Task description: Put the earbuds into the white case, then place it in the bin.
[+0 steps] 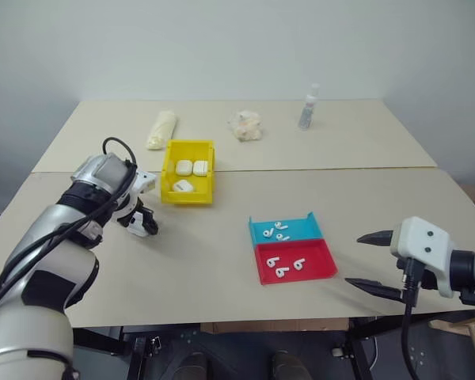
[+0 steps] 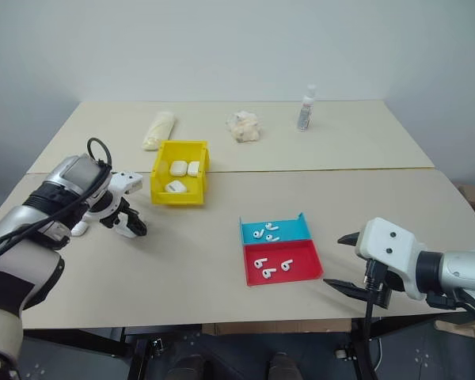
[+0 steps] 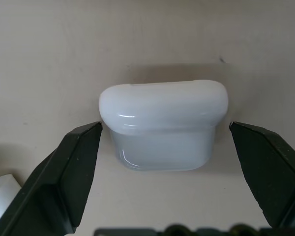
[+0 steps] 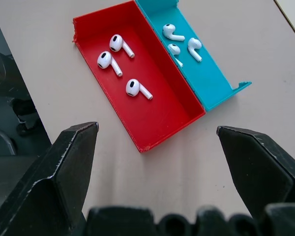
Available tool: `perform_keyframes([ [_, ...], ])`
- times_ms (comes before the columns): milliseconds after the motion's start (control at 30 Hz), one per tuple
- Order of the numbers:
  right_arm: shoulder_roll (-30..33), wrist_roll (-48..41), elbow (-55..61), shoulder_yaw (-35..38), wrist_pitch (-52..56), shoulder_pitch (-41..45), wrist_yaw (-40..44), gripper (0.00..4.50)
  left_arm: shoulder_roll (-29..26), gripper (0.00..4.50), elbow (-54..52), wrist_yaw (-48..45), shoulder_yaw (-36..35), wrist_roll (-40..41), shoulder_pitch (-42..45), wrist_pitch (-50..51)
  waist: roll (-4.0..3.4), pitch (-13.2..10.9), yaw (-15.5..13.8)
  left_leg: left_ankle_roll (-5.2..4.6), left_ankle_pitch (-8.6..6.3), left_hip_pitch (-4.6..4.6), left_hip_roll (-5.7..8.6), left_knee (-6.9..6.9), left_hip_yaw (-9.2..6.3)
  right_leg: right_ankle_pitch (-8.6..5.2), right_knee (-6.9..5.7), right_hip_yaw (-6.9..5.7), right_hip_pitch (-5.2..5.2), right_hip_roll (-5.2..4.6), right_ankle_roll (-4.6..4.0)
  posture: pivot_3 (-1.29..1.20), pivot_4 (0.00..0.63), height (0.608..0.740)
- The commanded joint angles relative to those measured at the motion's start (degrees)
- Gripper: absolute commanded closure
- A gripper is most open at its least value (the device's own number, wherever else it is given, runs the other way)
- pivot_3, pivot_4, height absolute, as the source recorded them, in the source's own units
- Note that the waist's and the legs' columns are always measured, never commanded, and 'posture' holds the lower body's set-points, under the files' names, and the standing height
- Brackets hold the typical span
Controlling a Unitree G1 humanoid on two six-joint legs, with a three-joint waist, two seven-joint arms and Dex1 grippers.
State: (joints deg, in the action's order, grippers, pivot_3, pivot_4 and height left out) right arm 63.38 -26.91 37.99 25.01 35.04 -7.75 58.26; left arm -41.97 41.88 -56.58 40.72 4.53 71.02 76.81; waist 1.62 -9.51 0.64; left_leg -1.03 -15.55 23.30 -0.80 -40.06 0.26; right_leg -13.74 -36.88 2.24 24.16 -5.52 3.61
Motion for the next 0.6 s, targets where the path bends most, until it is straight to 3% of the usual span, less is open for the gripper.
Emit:
perform_keyframes([
  [33, -0.13, 0.31, 1.06, 0.33, 0.20, 0.54, -0.95, 0.04, 0.28, 0.00, 0.82, -0.05, -0.69, -1.01, 0.17, 2.43, 0.00, 0.00, 0.00, 0.00, 0.00, 0.00, 0.00, 0.00, 0.00, 0.00, 0.00, 0.00, 0.00, 0.00, 0.00, 0.00, 0.150, 0.740],
  [133, -0.11, 0.60, 1.17, 0.35, 0.18, 0.32, -1.10, 0.00, 0.36, 0.39, 1.22, 0.11, -0.90, -1.16, -0.11, 2.07, 0.00, 0.00, 0.00, 0.00, 0.00, -0.01, 0.00, 0.00, 0.00, 0.00, 0.00, 0.00, -0.01, 0.00, 0.00, 0.00, 0.150, 0.740],
  [300, -0.16, 1.33, 1.28, 0.25, -0.14, -0.24, -1.30, 0.00, 1.12, 1.72, 2.61, 1.29, -2.16, -1.87, -0.21, 0.62, -0.01, 0.00, 0.01, 0.00, 0.00, -0.03, 0.00, 0.00, 0.01, 0.00, -0.04, 0.01, -0.02, 0.00, 0.00, 0.00, 0.150, 0.740],
  [400, -0.11, 1.14, 1.29, 0.53, -0.05, -0.04, -1.24, 0.00, 0.61, 1.72, 0.78, 0.98, -2.86, -1.73, -0.34, -0.15, -0.01, 0.01, 0.00, 0.00, 0.00, -0.06, 0.00, -0.02, 0.01, 0.00, -0.08, 0.01, -0.02, 0.00, 0.00, 0.00, 0.150, 0.740],
  [600, 0.99, 0.73, 1.11, 2.14, -0.90, 0.67, 0.52, 0.00, -5.51, 1.72, -15.52, 0.17, -9.64, 0.31, -3.07, -4.69, 0.03, -0.02, 0.10, 0.01, 0.00, 0.04, -0.01, -0.02, -0.05, 0.00, -0.06, 0.02, 0.06, 0.00, 0.00, 0.00, 0.150, 0.740],
])
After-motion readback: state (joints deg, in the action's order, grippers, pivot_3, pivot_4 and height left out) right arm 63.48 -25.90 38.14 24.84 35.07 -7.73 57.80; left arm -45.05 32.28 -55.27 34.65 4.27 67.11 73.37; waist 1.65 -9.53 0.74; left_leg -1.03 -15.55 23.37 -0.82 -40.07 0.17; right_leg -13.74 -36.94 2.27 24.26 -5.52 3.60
